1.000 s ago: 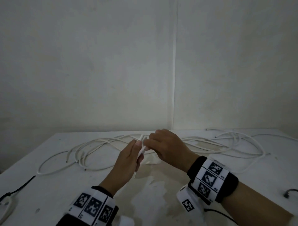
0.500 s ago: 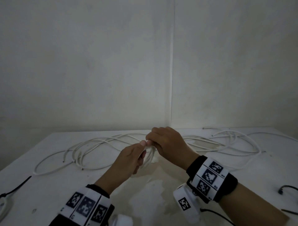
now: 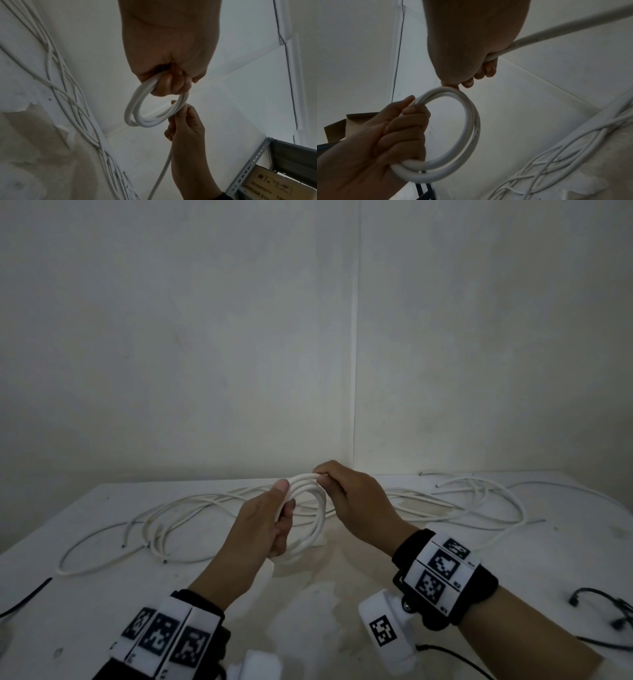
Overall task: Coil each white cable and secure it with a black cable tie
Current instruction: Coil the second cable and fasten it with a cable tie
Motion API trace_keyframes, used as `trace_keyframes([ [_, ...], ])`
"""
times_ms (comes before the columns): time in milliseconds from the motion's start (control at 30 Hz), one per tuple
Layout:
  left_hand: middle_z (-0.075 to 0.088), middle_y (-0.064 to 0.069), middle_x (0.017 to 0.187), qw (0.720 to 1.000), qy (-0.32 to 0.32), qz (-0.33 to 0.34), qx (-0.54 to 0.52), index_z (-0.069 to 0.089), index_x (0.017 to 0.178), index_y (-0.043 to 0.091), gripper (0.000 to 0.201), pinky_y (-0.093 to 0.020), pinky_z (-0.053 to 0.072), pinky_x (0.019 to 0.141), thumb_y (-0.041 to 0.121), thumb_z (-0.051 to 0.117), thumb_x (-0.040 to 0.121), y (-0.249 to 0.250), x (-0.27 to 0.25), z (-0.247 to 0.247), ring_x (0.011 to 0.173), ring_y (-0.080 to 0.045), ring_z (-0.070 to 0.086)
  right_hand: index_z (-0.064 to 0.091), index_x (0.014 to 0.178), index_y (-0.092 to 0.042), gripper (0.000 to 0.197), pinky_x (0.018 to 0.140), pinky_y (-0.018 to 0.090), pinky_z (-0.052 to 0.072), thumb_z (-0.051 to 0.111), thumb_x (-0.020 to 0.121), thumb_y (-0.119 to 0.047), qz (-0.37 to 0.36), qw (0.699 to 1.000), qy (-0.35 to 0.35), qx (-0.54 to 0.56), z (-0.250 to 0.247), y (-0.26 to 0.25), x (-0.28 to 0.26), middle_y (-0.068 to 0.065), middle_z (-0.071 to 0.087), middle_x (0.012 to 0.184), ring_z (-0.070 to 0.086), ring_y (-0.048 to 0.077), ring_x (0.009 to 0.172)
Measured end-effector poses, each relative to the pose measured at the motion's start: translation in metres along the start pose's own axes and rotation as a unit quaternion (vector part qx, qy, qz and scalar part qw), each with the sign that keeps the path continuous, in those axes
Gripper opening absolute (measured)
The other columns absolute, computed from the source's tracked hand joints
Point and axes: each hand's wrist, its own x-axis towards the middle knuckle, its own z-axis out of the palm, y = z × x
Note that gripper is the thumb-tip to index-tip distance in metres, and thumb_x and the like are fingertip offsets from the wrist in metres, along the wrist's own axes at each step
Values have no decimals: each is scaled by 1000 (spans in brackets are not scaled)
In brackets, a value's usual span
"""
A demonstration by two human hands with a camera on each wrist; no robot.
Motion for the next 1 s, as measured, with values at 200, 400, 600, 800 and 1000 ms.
trace_keyframes([
  [200, 27, 9, 41, 999, 16, 12, -31, 44, 61, 11, 43, -13, 19, 35, 33, 35, 97, 4, -1, -4, 34, -5, 20, 56, 94, -15, 44, 53, 25, 33, 28, 91, -49, 25, 999, -4, 38, -2, -8, -1, -11, 43, 59, 39, 11, 52],
  [400, 27, 9, 39, 996, 18, -7, -84, 42, 60, 12, 45, -15, 18, 34, 34, 32, 98, 7, -2, -11, 32, -4, 19, 59, 90, -13, 25, 56, 19, 32, 40, 98, -27, 45, 986, -54, 148, -8, -19, 1, -5, 46, 63, 38, 6, 57],
  [600, 24, 7, 40, 994, 4, -17, -107, 40, 58, 13, 46, -16, 17, 33, 36, 32, 97, 12, -3, -17, 31, -5, 17, 57, 86, -20, 22, 69, 19, 37, 39, 98, -24, 48, 986, -37, 158, -6, -27, 4, -11, 51, 76, 48, 8, 73],
  [800, 24, 8, 40, 994, -38, -26, -96, 42, 60, 13, 46, -16, 17, 34, 39, 31, 97, 14, -8, -19, 31, -4, 17, 60, 76, -22, 24, 70, 23, 45, 48, 94, -11, 42, 983, 27, 177, -15, -26, 12, -10, 63, 72, 59, 16, 70],
  [1000, 26, 8, 41, 994, -66, -33, -80, 44, 62, 13, 47, -16, 19, 34, 42, 29, 96, 16, -15, -16, 31, -4, 19, 56, 69, -31, 33, 59, 27, 41, 52, 91, -7, 51, 986, 69, 144, -25, -26, 24, -12, 62, 65, 53, 30, 63],
])
